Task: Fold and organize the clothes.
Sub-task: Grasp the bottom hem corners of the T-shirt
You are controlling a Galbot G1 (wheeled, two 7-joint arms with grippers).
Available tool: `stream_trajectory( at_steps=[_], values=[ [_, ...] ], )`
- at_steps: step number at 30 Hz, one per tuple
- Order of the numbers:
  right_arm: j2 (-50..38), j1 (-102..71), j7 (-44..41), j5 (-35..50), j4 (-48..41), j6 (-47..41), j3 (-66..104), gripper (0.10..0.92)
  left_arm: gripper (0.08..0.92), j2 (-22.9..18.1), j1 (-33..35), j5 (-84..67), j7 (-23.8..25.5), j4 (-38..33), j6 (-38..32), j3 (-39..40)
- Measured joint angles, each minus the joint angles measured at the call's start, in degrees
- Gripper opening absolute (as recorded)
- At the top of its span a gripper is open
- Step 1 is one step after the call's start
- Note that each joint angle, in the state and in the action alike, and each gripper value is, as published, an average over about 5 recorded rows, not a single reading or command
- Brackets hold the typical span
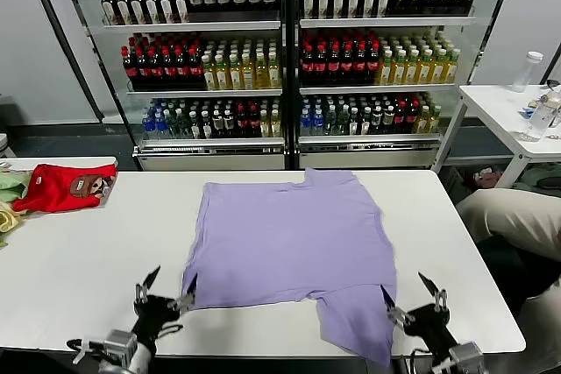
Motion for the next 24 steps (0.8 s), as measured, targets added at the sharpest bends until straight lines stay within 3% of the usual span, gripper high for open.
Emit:
stream_trajectory(
  at_steps=[7, 12, 24],
  values=[
    [0.2, -2.0, 1.0, 1.5, 0.1, -0.6, -0.9, 0.814, 0.823, 0.1, 0.4, -2.3, -0.7, 0.2, 1.8, -0.4],
    [0.4, -2.7, 1.6, 2.9, 0.0, -1.1, -1.7, 0.707, 0.796, 0.3, -0.6, -4.2, -0.8, 0.6, 2.7, -1.0],
    [0.6, -2.8, 1.4, 6.9, 0.0, -2.2, -3.2, 0.371, 0.447, 0.0, -1.1, -6.1, -0.5, 1.6, 3.5, 0.1]
  ],
)
